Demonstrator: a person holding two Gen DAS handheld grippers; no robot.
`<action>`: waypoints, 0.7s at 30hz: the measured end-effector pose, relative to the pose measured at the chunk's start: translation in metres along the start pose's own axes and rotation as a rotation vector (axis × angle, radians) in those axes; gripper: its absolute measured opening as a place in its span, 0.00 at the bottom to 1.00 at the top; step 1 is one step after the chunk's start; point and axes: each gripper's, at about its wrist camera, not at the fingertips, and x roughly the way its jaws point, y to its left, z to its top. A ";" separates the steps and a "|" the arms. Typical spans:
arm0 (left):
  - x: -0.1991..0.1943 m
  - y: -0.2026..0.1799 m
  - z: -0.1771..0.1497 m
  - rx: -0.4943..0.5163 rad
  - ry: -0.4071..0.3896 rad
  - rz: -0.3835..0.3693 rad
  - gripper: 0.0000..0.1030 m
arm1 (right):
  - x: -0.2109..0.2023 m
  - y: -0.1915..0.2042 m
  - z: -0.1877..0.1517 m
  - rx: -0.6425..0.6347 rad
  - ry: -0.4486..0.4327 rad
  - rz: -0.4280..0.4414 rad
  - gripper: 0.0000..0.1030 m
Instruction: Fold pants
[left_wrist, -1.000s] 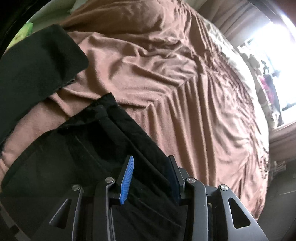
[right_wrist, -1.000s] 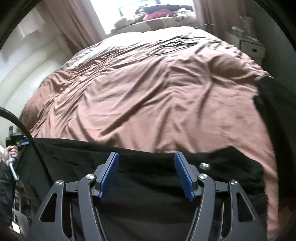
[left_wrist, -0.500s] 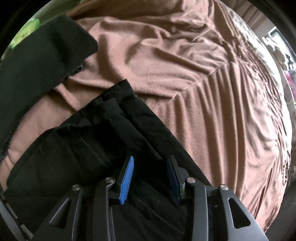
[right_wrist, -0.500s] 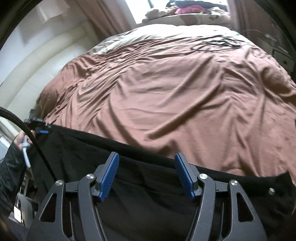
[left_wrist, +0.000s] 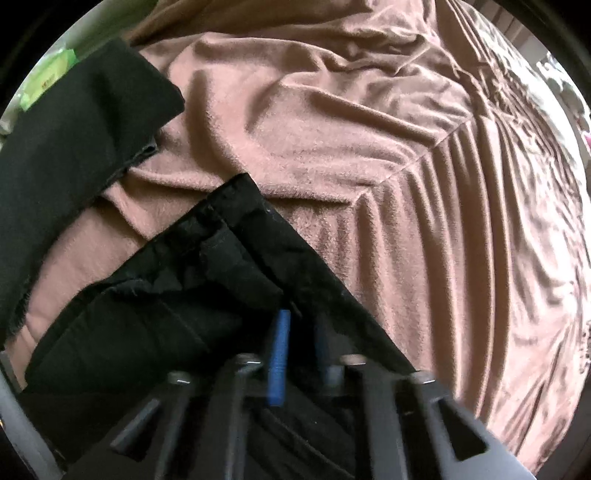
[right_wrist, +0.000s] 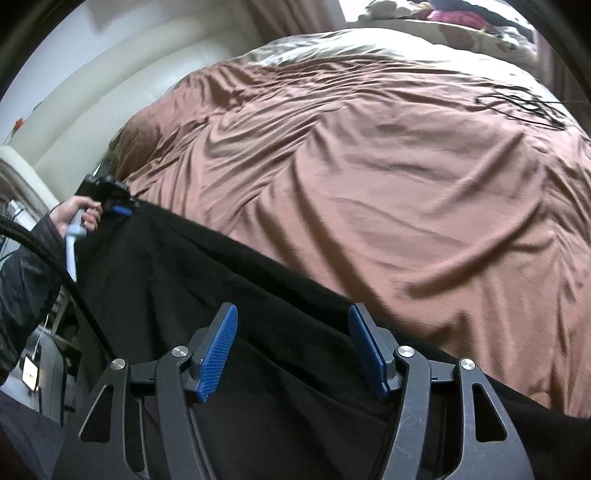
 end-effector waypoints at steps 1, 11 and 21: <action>-0.002 0.003 -0.001 -0.008 -0.006 -0.017 0.03 | 0.005 0.004 0.003 -0.008 0.007 0.017 0.59; -0.025 0.034 -0.014 -0.030 -0.085 -0.208 0.02 | 0.062 0.038 0.034 -0.151 0.092 0.059 0.59; -0.032 0.045 -0.019 -0.035 -0.118 -0.298 0.01 | 0.118 0.061 0.058 -0.235 0.183 0.076 0.59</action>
